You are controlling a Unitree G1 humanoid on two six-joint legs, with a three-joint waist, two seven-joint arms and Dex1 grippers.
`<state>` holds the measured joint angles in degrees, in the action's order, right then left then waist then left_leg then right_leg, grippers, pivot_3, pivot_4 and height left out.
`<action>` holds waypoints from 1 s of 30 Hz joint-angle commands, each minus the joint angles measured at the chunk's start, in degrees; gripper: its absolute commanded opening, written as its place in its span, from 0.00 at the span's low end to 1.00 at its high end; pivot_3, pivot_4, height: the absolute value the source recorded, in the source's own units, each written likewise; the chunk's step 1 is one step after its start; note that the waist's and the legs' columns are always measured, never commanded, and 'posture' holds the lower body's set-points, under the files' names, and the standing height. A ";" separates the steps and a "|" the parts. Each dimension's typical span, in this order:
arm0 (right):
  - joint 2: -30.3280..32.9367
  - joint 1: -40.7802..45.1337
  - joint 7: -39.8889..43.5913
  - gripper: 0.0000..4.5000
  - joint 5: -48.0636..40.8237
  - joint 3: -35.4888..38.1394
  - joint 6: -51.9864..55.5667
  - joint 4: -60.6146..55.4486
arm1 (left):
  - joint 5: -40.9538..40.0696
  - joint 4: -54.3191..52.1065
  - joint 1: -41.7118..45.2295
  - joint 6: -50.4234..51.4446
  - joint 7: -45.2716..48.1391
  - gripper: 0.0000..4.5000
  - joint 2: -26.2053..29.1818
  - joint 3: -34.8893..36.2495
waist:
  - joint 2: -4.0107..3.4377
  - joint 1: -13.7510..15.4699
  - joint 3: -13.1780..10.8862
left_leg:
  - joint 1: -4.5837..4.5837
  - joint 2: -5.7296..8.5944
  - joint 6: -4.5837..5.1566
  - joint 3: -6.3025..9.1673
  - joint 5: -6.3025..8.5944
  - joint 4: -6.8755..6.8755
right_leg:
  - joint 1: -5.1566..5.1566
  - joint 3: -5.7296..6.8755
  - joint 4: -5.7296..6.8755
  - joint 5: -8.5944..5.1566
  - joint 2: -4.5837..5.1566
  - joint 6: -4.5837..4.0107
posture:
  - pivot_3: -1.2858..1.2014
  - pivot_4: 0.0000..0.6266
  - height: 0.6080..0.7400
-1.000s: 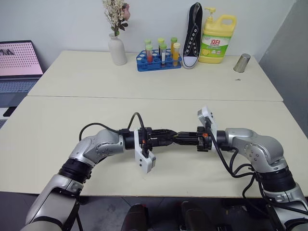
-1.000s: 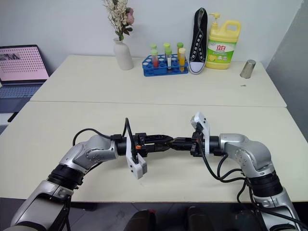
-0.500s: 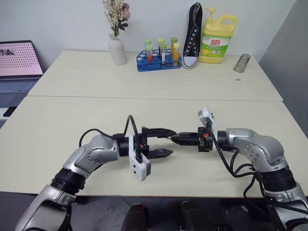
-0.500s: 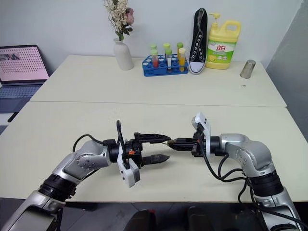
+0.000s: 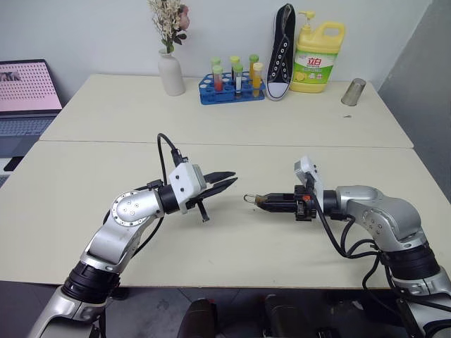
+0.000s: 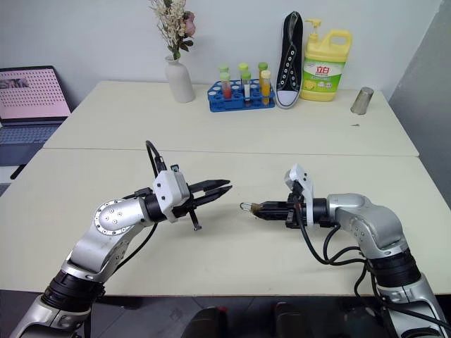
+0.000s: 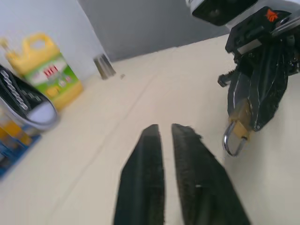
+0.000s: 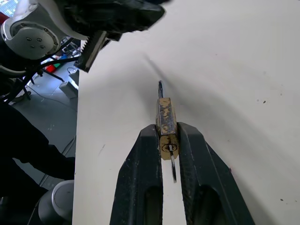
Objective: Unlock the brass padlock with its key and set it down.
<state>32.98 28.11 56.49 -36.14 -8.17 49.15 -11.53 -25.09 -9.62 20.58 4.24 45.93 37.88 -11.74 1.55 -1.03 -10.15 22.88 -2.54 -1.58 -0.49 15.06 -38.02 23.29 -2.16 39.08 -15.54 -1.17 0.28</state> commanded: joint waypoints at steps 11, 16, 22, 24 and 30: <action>0.16 0.32 1.10 0.03 -2.33 1.13 0.34 -3.89 | -1.00 -0.80 0.83 11.28 6.13 0.00 -6.24 -0.18 | 0.00 -0.49 0.00 | 0.00 -0.01 0.00 0.01 0.00 0.00 | 0.00 -0.03 -0.01 0.00 -0.02 -0.01 | 0.52 0.24 1.00; 0.09 0.36 1.12 0.03 -1.92 1.01 -0.08 -3.46 | 0.64 -1.77 -0.52 12.56 7.65 0.00 -5.09 0.08 | 0.00 -0.52 0.00 | -0.01 -0.02 0.00 0.01 0.00 0.01 | 0.00 -0.04 -0.01 0.00 -0.02 -0.01 | 0.52 0.24 1.00; -0.12 0.48 1.19 0.03 -1.77 0.80 -0.26 -3.16 | 0.28 -4.01 -1.38 13.92 8.10 0.00 -5.76 0.56 | 0.00 -0.52 0.00 | 0.01 0.00 0.00 0.00 0.00 0.01 | 0.00 -0.05 -0.02 0.00 -0.01 -0.01 | 0.52 0.24 1.00; -0.20 0.51 1.19 0.03 -1.81 0.77 -0.21 -3.09 | -0.03 -4.31 -1.46 14.27 7.99 0.00 -6.17 0.97 | 0.00 -0.52 0.00 | 0.00 -0.01 0.00 0.00 0.00 0.01 | 0.00 -0.05 -0.02 0.00 -0.01 -0.01 | 0.52 0.24 1.00; -0.16 0.50 1.28 0.03 -1.55 0.57 -0.30 -2.83 | -0.67 -6.31 -2.17 14.94 8.41 0.00 -6.24 1.48 | 0.00 -0.52 0.00 | 0.00 -0.01 0.00 0.00 0.00 0.01 | 0.00 -0.06 -0.02 0.00 -0.01 -0.01 | 0.52 0.24 1.00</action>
<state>32.83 28.10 57.34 -37.18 -8.14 49.63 -13.25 -24.66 -12.81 18.52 18.94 53.65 31.37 -11.45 1.55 -1.55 -10.16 22.88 -2.55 -1.58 -0.50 15.06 -38.01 23.29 -2.22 39.06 -15.54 -1.18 0.27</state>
